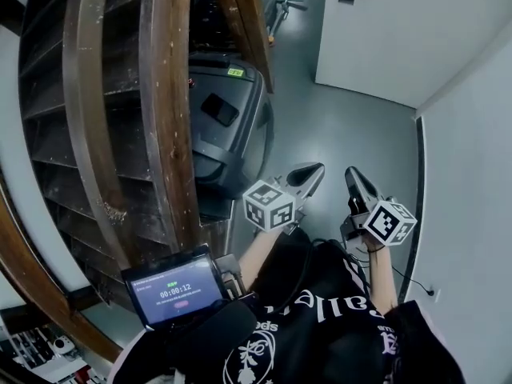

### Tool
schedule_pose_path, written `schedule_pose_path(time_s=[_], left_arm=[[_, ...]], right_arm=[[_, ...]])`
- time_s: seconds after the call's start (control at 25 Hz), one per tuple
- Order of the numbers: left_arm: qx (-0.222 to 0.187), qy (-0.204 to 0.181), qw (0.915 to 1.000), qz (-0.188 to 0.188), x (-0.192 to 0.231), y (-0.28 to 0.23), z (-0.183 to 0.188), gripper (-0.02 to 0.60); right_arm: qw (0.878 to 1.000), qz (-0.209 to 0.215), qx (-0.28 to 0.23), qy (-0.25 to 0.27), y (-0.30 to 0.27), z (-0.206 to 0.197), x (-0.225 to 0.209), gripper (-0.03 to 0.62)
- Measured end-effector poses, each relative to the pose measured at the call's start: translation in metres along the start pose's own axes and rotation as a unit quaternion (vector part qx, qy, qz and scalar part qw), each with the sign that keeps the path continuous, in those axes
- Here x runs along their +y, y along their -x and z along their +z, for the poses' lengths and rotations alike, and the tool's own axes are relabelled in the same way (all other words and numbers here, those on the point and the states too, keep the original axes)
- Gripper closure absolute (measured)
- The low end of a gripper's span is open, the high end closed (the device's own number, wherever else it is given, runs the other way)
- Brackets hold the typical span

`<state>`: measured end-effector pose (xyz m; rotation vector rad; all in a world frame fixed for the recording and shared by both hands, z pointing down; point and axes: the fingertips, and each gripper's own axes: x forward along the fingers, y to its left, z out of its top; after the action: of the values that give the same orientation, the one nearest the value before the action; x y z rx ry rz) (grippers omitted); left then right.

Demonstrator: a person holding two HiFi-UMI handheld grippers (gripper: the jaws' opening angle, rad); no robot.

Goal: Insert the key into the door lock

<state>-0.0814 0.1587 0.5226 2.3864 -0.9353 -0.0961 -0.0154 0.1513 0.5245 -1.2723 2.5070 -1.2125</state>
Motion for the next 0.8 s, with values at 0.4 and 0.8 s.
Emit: schedule_pose_path(time_s=[0.4, 0.8], left_arm=[[-0.020, 0.012, 0.9994, 0.025, -0.071, -0.012, -0.047, 0.577], [-0.025, 0.001, 0.9991, 0.033, -0.170, -0.034, -0.108, 0.577]], right_arm=[[1.000, 0.014, 0.017, 0.015, 0.100, -0.022, -0.027, 0.557], [0.998, 0.043, 0.019, 0.039, 0.206, -0.030, -0.056, 0.557]])
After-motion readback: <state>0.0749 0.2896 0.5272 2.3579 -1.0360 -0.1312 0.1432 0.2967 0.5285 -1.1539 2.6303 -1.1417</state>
